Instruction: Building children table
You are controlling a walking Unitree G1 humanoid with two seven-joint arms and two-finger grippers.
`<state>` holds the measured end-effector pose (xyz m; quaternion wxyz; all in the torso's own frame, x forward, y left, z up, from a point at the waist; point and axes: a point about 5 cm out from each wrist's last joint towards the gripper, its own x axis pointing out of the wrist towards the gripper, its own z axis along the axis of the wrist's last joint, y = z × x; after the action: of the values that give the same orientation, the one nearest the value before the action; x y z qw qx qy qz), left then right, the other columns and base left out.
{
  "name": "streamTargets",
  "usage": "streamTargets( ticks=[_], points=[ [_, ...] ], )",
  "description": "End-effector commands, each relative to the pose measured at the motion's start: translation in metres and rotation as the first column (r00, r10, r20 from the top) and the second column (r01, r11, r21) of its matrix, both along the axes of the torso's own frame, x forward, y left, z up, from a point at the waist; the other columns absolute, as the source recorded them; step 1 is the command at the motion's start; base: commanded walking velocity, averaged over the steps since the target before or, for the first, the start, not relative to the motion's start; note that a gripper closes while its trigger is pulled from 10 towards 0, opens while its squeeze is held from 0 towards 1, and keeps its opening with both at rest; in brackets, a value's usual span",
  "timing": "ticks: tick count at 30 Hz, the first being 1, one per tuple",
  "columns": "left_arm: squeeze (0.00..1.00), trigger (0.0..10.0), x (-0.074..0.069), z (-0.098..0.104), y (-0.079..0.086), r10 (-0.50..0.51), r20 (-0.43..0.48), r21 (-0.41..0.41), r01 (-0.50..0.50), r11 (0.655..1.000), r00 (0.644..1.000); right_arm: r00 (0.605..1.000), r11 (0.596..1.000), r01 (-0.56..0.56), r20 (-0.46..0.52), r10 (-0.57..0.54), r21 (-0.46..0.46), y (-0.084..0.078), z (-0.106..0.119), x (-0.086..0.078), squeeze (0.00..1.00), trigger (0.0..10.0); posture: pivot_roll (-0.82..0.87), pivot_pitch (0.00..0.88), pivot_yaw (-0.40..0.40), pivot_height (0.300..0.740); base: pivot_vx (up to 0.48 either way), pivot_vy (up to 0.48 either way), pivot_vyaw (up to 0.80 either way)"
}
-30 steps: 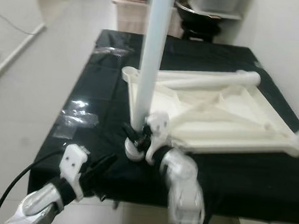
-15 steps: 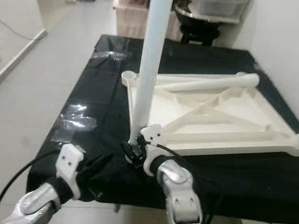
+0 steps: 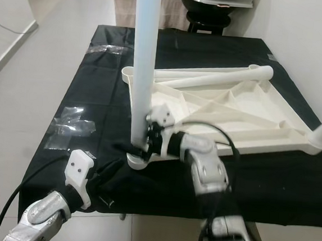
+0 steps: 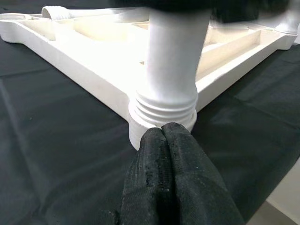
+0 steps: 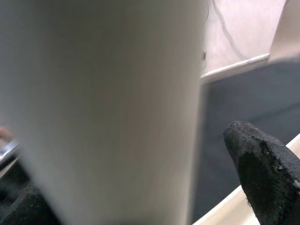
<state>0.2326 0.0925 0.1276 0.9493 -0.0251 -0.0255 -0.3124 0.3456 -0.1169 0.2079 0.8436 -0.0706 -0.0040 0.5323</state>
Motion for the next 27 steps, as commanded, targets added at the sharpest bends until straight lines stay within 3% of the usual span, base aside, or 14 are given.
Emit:
streamTargets(
  ticks=[1,2,13,19,20,21,22,23,24,25,26,27],
  points=[
    [0.00,10.0,-0.002,-0.005,0.000,0.002,-0.017,0.006,-0.002,1.000,1.000,1.000,0.999,-0.009,-0.024,0.010,0.046,-0.002,0.001,0.006,0.00,4.3,0.08,0.113,-0.036,0.740,0.000,0.000,0.00],
    [0.00,10.0,-0.003,-0.004,-0.001,0.001,-0.018,0.006,-0.001,1.000,1.000,0.999,0.998,-0.020,-0.029,0.022,0.052,-0.004,0.002,0.007,0.00,0.3,0.09,0.119,-0.037,0.740,0.000,0.000,0.00],
    [0.00,10.0,-0.003,-0.004,-0.001,0.001,-0.019,0.001,-0.001,1.000,1.000,0.995,0.995,-0.093,-0.040,0.094,0.037,-0.018,-0.001,0.006,0.00,0.0,0.08,0.135,-0.034,0.740,0.000,0.000,0.00],
    [0.00,10.0,-0.004,-0.002,-0.001,0.002,-0.017,-0.006,-0.002,1.000,1.000,0.998,0.999,0.046,-0.033,-0.045,0.028,-0.020,-0.014,0.003,0.00,0.0,0.06,0.158,-0.047,0.740,0.000,0.000,0.00],
    [0.00,10.0,-0.005,0.000,0.000,0.005,-0.014,-0.010,-0.005,1.000,1.000,0.966,0.970,0.240,-0.109,-0.234,0.040,-0.018,-0.033,-0.005,0.00,0.0,0.05,0.168,-0.047,0.740,0.000,0.000,0.00],
    [0.00,10.0,-0.005,0.000,0.001,0.006,-0.014,-0.011,-0.006,1.000,1.000,0.903,0.908,0.418,-0.115,-0.415,0.007,-0.018,-0.045,-0.011,0.00,0.0,0.04,0.175,-0.044,0.740,0.000,0.000,0.00],
    [0.00,10.0,-0.005,0.000,0.001,0.006,-0.014,-0.011,-0.006,1.000,1.000,0.903,0.908,0.418,-0.115,-0.415,0.007,-0.018,-0.045,-0.011,0.00,0.0,0.04,0.175,-0.044,0.740,0.000,0.000,0.00],
    [0.00,10.0,-0.005,0.001,0.002,0.007,-0.013,-0.012,-0.007,1.000,1.000,0.842,0.847,0.531,-0.108,-0.529,-0.017,-0.019,-0.051,-0.016,0.00,0.0,0.04,0.178,-0.043,0.740,0.000,0.000,0.00],
    [0.00,10.0,-0.005,0.001,0.002,0.007,-0.013,-0.012,-0.007,1.000,1.000,0.842,0.847,0.531,-0.108,-0.529,-0.017,-0.019,-0.051,-0.016,0.00,0.0,0.04,0.178,-0.043,0.740,0.000,0.000,0.00],
    [0.00,10.0,-0.005,0.001,0.003,0.008,-0.012,-0.012,-0.008,1.000,1.000,0.751,0.753,0.654,-0.060,-0.658,-0.078,-0.022,-0.060,-0.028,0.00,0.0,0.03,0.183,-0.039,0.740,0.000,0.000,0.00],
    [0.00,10.0,-0.004,0.001,0.003,0.006,-0.013,-0.012,-0.006,1.000,1.000,0.709,0.705,0.701,-0.002,-0.706,-0.107,-0.018,-0.063,-0.038,0.00,0.0,0.03,0.185,-0.036,0.740,0.000,0.000,0.00],
    [0.00,10.0,-0.004,0.001,0.003,0.006,-0.013,-0.012,-0.006,1.000,1.000,0.709,0.705,0.701,-0.002,-0.706,-0.107,-0.018,-0.063,-0.038,0.00,0.0,0.03,0.185,-0.036,0.740,0.000,0.000,0.00]
  ],
)
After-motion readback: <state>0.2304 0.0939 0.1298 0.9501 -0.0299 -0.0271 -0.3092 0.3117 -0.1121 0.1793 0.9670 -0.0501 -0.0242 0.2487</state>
